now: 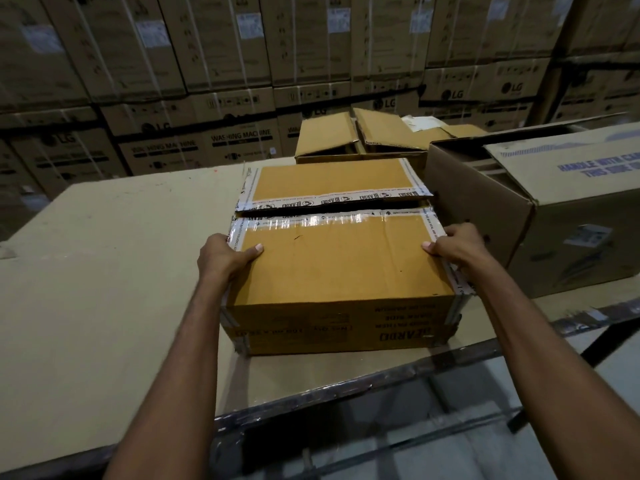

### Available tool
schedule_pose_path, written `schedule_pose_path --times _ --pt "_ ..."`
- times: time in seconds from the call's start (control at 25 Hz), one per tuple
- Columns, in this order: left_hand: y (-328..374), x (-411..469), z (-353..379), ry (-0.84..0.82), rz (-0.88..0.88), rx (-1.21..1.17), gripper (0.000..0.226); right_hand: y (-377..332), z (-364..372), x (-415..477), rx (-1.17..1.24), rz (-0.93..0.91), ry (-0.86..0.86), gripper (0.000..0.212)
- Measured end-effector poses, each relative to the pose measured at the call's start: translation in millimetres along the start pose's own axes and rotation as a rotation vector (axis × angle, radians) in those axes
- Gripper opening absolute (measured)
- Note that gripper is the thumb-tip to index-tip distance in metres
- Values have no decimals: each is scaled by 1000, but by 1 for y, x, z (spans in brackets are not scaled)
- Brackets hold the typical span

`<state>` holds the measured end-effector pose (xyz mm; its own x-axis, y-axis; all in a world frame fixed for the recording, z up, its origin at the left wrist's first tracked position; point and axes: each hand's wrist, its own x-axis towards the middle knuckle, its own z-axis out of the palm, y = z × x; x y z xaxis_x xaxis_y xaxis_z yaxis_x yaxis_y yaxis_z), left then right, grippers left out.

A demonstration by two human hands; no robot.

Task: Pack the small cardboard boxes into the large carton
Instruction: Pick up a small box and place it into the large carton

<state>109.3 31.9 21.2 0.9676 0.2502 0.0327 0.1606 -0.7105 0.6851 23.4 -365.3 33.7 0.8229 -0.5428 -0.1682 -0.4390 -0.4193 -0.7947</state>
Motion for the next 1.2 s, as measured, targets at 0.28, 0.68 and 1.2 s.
schedule_pose_path --times 0.28,0.68,1.2 --pt "-48 -18 -62 213 164 -234 79 -3 56 -64 298 -276 225 67" --pt "-107 -40 -150 298 230 -364 86 -36 78 -148 536 -234 73 56" --pt "-184 -117 -271 427 171 -359 85 -84 106 -241 476 -360 -148 66"
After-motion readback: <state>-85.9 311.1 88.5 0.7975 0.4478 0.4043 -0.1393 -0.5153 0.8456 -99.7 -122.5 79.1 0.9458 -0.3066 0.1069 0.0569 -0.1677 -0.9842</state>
